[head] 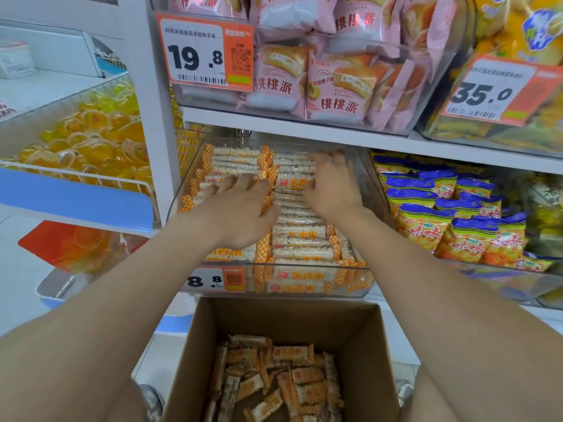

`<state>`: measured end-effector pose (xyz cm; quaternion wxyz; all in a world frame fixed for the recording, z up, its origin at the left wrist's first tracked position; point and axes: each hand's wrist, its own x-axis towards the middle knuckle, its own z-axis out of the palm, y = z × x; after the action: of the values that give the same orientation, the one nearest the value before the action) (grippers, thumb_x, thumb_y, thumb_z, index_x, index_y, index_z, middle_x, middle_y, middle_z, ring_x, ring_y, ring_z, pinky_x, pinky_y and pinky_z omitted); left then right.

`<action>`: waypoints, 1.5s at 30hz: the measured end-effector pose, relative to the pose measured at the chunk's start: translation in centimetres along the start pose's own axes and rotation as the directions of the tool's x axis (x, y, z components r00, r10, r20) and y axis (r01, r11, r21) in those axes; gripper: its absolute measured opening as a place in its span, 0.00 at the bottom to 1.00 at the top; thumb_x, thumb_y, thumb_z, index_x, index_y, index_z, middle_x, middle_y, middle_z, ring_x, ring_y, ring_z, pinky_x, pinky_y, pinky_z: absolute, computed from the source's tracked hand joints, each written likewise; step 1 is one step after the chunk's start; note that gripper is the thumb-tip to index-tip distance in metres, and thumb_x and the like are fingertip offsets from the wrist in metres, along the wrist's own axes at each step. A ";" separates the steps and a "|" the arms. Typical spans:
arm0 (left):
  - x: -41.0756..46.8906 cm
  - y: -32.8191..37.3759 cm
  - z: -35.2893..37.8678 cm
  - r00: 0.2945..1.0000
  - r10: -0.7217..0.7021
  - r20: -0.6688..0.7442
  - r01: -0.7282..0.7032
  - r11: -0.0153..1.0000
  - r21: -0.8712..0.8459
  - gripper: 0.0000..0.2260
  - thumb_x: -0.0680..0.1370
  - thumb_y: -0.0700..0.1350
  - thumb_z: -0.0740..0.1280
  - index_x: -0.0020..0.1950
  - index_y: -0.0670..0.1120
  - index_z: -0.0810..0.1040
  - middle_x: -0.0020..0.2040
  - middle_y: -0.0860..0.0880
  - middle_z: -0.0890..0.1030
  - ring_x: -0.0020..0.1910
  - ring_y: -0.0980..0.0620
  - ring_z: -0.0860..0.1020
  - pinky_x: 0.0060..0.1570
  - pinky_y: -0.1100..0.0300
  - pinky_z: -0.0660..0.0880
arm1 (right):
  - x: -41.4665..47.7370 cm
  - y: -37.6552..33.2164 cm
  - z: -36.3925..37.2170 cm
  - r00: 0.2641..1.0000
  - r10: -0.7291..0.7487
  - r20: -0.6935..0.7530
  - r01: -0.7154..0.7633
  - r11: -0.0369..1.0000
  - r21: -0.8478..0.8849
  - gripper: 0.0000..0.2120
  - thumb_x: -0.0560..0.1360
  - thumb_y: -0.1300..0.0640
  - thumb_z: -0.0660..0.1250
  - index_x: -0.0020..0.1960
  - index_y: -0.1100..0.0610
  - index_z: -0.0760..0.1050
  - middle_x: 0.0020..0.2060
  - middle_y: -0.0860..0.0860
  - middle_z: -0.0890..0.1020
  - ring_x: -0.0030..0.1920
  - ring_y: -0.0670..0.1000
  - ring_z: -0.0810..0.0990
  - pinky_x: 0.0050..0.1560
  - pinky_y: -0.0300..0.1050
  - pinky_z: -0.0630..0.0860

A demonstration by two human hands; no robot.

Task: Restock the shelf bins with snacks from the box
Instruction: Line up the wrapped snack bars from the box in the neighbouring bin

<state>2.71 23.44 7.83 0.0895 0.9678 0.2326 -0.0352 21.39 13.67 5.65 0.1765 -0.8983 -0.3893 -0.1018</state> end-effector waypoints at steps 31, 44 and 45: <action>-5.6 1.6 30.2 0.881 -0.033 0.473 0.030 0.999 0.014 0.29 0.82 0.48 0.63 0.82 0.49 0.61 0.82 0.42 0.57 0.78 0.31 0.61 0.75 0.36 0.65 | -27.6 5.5 13.7 0.573 0.136 0.808 -0.176 0.984 -0.041 0.14 0.83 0.60 0.61 0.65 0.63 0.77 0.53 0.58 0.83 0.50 0.59 0.83 0.53 0.57 0.84; -5.4 -0.6 38.2 0.856 -0.159 0.492 0.198 0.980 -0.027 0.35 0.82 0.50 0.66 0.84 0.47 0.53 0.81 0.40 0.51 0.81 0.34 0.53 0.80 0.37 0.47 | -28.3 7.5 25.4 0.505 0.095 0.858 -0.042 0.995 -0.085 0.30 0.88 0.50 0.52 0.86 0.53 0.45 0.85 0.56 0.48 0.84 0.60 0.42 0.82 0.64 0.46; -5.7 -0.5 38.5 0.842 -0.154 0.518 0.204 0.978 -0.042 0.33 0.82 0.46 0.66 0.83 0.47 0.55 0.81 0.40 0.50 0.80 0.33 0.54 0.80 0.37 0.50 | -28.5 7.4 25.4 0.510 0.119 0.852 -0.054 0.993 -0.106 0.29 0.88 0.52 0.53 0.85 0.55 0.46 0.84 0.57 0.50 0.84 0.62 0.44 0.82 0.63 0.48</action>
<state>-3.63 14.08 -29.46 0.1904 0.8922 0.2913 -0.2879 8.78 0.13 -28.56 -0.0631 -0.8552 -0.3770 0.3499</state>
